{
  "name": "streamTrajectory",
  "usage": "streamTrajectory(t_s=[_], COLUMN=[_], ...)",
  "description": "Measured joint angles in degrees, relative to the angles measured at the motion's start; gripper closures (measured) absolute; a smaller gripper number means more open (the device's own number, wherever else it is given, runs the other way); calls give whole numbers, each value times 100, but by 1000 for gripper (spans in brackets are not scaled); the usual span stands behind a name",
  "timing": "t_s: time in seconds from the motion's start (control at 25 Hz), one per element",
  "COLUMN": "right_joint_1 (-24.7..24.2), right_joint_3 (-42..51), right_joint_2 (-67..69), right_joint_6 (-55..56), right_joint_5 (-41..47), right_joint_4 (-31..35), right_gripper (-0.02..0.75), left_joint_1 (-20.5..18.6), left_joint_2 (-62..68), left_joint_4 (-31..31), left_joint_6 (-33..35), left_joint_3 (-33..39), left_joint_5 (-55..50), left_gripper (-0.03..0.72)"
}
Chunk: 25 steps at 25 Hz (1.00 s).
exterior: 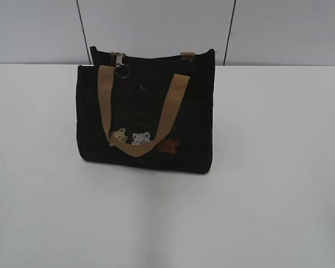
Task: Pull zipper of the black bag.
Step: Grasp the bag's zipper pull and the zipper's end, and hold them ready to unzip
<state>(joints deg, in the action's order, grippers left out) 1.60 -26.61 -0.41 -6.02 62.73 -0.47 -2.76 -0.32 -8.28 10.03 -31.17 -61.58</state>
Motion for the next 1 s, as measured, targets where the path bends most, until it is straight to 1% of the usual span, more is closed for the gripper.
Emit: streamTrajectory(t_s=[0.56, 0.68, 0.84, 1.0], right_joint_1=[0, 0, 0, 0], right_joint_3=[0, 0, 0, 0], right_joint_2=[0, 0, 0, 0], right_joint_6=[0, 0, 0, 0], right_joint_5=[0, 0, 0, 0], right_joint_4=[0, 0, 0, 0], right_gripper=[163, 163, 163, 163], left_joint_1=[0, 0, 0, 78], left_joint_2=[0, 18, 578, 1248], left_joint_4=[0, -13, -31, -44], left_joint_6=[0, -19, -172, -436], left_joint_3=[0, 0, -36, -68], left_joint_5=[0, 6, 160, 718], left_gripper=[241, 255, 281, 288])
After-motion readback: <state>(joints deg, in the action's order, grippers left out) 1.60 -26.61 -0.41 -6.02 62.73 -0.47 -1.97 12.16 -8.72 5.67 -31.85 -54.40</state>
